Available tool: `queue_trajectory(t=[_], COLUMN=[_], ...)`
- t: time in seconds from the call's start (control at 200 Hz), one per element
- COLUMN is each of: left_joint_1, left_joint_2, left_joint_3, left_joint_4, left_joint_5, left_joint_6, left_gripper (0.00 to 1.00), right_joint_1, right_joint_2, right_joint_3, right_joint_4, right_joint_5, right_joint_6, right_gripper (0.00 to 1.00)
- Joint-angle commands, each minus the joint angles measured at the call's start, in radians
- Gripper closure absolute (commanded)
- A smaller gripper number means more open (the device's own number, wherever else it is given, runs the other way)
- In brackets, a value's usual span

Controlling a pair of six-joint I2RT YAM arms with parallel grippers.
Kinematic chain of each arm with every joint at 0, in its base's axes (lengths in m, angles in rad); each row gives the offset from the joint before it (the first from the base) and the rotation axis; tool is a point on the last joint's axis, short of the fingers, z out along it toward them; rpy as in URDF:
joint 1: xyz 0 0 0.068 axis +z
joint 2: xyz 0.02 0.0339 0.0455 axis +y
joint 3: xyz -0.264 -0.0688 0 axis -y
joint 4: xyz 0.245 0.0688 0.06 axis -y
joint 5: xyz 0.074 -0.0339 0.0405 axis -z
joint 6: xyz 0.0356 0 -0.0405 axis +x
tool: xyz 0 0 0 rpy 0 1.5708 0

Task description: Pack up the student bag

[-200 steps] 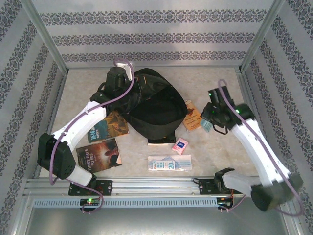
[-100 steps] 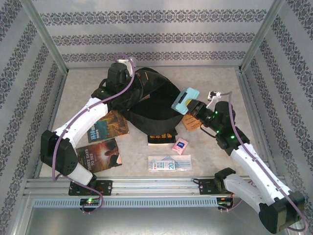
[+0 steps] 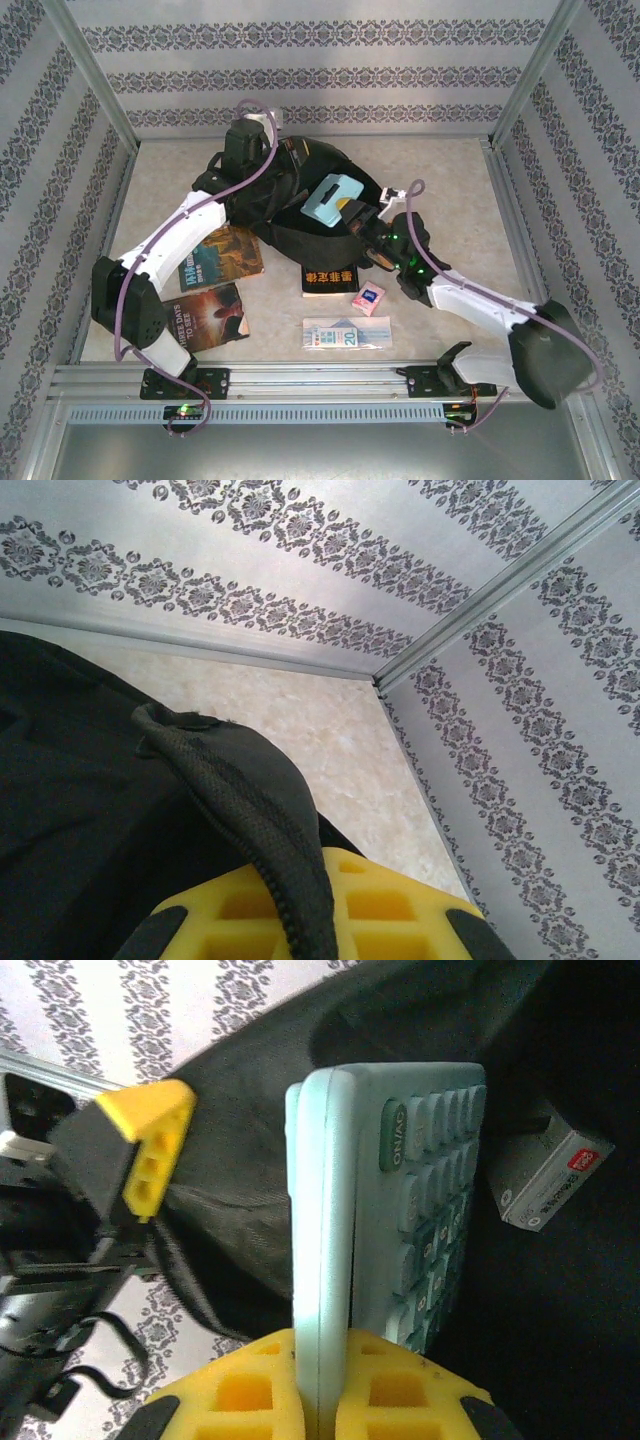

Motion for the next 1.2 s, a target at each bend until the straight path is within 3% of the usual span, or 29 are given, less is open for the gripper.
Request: queue_trajectory(t=[0.0,0.12,0.315,0.719,0.794,0.874,0.999,1.199], left_joint_1=[0.012,0.012,0.012,0.012,0.011,0.012,0.014,0.022], left_joint_2=[-0.007,-0.004,0.004,0.007,0.007,0.006,0.003,0.006], left_joint_3=[0.058,0.059,0.061,0.039,0.033,0.031,0.024,-0.001], left_joint_4=[0.078,0.095,0.102,0.122,0.120,0.105,0.087,0.082], left_joint_5=[0.032,0.058,0.075,0.101,0.097,0.088,0.072,0.052], left_joint_6=[-0.031,-0.031,-0.043,-0.057,-0.055,-0.045,-0.029,-0.028], left_gripper=[1.00,1.00,1.00,1.00,1.00,1.00,1.00,1.00], right_joint_1=[0.013,0.012,0.023,0.044,0.046,0.038,0.014,-0.014], right_joint_2=[0.074,0.198,0.402,0.649,0.674,0.662,0.579,0.399], right_joint_3=[0.046,0.059,0.171,0.355,0.405,0.411,0.367,0.304], right_joint_4=[0.201,0.294,0.399,0.309,0.242,0.188,0.067,-0.233], right_joint_5=[0.041,0.066,-0.002,-0.097,-0.136,-0.165,-0.188,-0.248], right_joint_6=[0.034,0.089,0.157,0.143,0.127,0.097,0.020,-0.175], right_gripper=[1.00,1.00,1.00,1.00,0.67,0.46,0.37,0.35])
